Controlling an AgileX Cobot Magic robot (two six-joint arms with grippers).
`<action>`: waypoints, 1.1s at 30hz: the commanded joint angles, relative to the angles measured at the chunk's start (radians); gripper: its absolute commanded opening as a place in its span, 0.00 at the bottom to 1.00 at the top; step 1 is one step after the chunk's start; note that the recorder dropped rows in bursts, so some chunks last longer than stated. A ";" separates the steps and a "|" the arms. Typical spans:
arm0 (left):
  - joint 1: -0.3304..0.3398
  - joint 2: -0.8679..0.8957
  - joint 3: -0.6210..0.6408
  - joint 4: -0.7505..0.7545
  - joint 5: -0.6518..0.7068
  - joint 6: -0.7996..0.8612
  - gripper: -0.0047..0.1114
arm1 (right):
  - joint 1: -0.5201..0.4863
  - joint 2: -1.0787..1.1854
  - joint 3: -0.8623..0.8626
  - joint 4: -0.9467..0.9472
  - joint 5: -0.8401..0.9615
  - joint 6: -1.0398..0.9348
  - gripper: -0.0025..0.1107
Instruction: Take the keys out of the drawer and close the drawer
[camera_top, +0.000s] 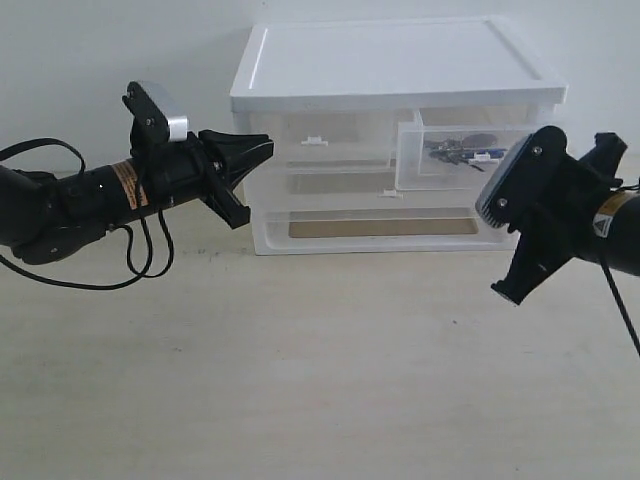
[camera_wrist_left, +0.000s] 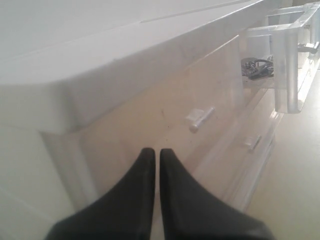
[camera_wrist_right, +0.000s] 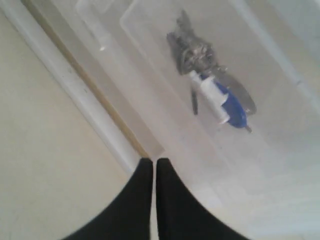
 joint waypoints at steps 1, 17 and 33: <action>0.002 0.003 -0.019 -0.100 0.057 -0.005 0.08 | 0.000 -0.051 0.045 0.002 0.005 0.025 0.02; 0.002 0.003 -0.019 -0.100 0.057 -0.028 0.08 | -0.002 -0.271 0.046 -0.016 0.092 0.957 0.48; 0.002 0.003 -0.019 -0.100 0.055 -0.071 0.08 | -0.002 -0.263 -0.001 -0.178 0.127 1.519 0.41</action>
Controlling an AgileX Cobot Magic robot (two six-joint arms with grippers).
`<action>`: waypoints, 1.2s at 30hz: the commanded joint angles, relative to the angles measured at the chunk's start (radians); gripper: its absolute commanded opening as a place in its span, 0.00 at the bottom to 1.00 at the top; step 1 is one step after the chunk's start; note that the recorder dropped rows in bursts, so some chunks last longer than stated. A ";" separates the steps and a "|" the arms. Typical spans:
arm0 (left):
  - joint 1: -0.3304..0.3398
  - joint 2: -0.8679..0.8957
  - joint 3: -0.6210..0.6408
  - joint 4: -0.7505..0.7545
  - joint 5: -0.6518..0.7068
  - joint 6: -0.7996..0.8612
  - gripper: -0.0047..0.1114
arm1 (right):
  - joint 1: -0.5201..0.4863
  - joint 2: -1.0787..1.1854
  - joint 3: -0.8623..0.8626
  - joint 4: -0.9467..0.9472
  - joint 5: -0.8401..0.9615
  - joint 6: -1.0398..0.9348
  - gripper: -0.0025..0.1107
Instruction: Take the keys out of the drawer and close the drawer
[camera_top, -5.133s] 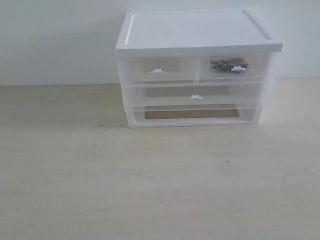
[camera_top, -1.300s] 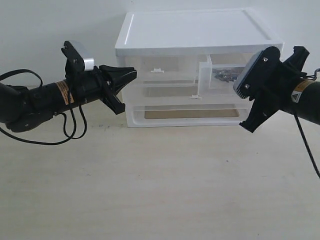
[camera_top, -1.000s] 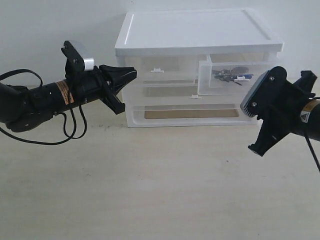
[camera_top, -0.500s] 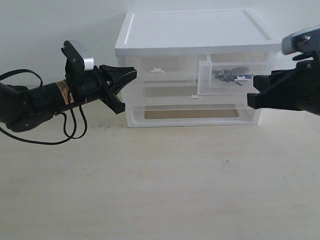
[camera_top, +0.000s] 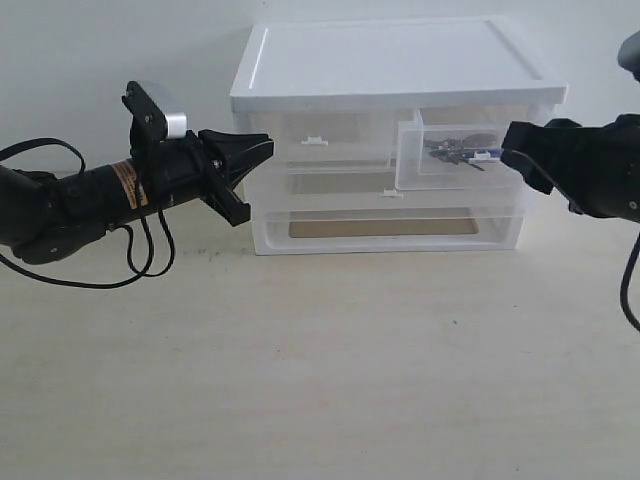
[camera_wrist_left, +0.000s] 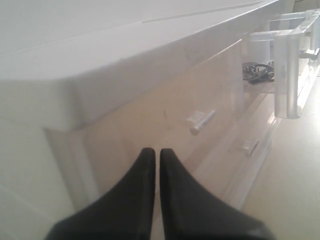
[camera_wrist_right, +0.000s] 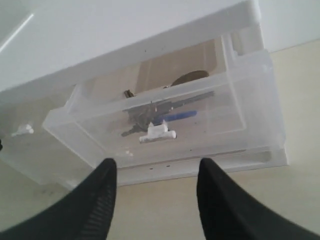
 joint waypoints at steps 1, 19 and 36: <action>0.003 0.003 -0.018 -0.100 0.053 -0.031 0.08 | -0.002 0.001 -0.021 -0.038 -0.011 0.132 0.41; 0.003 0.003 -0.018 -0.075 0.047 -0.070 0.08 | -0.221 0.056 -0.244 -1.356 -0.450 1.291 0.30; 0.003 0.003 -0.018 -0.075 0.047 -0.077 0.08 | -0.316 0.302 -0.237 -1.097 -0.541 1.112 0.44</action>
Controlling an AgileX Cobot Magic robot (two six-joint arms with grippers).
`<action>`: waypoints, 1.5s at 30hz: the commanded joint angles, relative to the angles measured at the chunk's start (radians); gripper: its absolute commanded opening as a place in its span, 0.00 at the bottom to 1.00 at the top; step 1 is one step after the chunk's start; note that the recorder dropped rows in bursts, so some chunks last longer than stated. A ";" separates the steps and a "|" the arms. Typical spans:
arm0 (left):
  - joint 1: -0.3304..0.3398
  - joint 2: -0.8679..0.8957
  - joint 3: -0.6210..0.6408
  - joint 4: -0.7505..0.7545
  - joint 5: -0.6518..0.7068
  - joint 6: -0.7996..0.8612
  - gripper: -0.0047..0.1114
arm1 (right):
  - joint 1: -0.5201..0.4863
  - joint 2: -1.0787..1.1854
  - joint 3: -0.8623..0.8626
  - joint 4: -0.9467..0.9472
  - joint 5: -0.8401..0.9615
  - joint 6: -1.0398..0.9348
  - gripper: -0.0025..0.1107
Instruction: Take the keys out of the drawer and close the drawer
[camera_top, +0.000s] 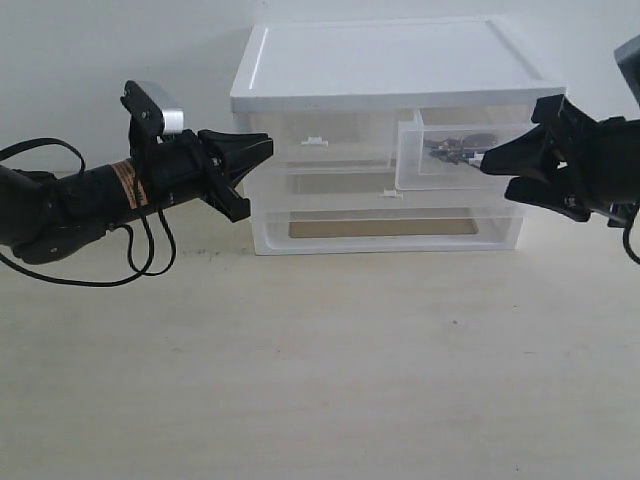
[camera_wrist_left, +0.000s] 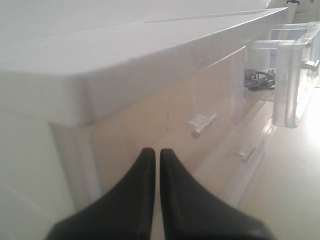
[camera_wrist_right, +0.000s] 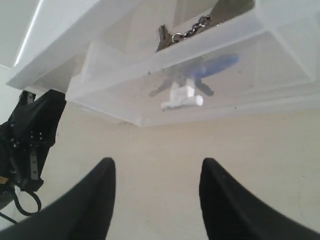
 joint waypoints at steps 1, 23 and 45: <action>0.003 0.003 -0.018 -0.075 0.047 -0.009 0.08 | -0.006 0.050 0.003 0.130 -0.041 -0.121 0.44; 0.003 0.003 -0.018 -0.079 0.041 -0.009 0.08 | -0.002 0.173 0.003 0.359 -0.115 -0.282 0.44; 0.003 0.003 -0.018 -0.079 0.040 -0.009 0.08 | 0.028 0.194 0.003 0.471 -0.144 -0.450 0.02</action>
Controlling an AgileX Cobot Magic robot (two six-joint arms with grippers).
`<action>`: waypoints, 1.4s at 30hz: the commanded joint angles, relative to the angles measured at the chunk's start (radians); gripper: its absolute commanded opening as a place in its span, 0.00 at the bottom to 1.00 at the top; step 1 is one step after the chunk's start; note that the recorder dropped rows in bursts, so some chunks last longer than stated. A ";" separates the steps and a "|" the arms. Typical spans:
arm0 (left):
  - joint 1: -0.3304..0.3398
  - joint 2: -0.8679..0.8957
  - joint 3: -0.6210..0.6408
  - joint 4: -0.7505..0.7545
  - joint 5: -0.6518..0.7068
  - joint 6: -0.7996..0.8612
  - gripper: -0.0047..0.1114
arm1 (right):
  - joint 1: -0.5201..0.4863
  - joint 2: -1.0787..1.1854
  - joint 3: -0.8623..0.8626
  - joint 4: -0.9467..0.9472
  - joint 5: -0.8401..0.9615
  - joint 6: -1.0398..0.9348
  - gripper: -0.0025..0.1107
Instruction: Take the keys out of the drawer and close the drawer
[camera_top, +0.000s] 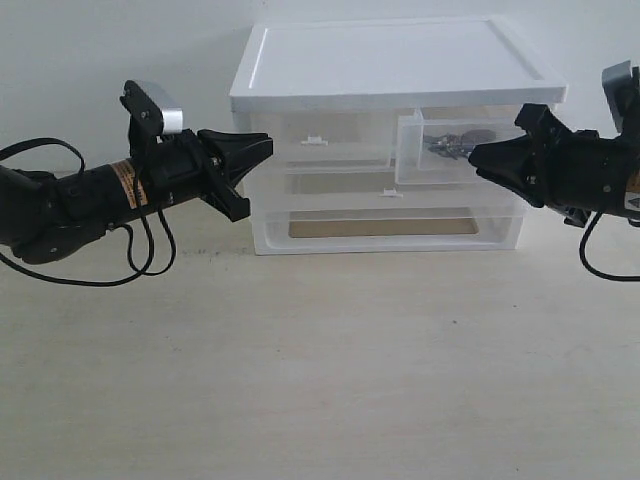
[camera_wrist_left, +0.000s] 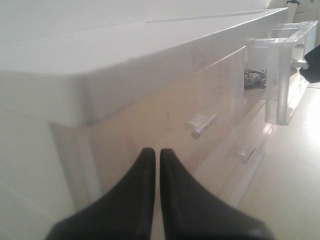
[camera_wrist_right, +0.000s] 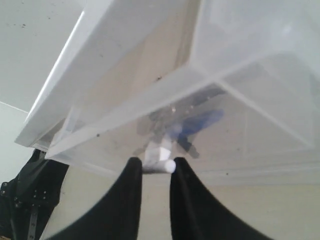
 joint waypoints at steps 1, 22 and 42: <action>0.003 0.003 -0.018 -0.079 0.041 -0.009 0.08 | -0.001 -0.008 0.000 0.000 -0.035 -0.047 0.02; -0.020 0.003 -0.025 -0.083 0.056 0.003 0.08 | -0.001 -0.278 0.134 -0.225 0.054 -0.036 0.02; -0.020 0.003 -0.025 -0.079 0.082 0.003 0.08 | 0.443 -0.532 -0.075 -0.493 1.426 -0.386 0.39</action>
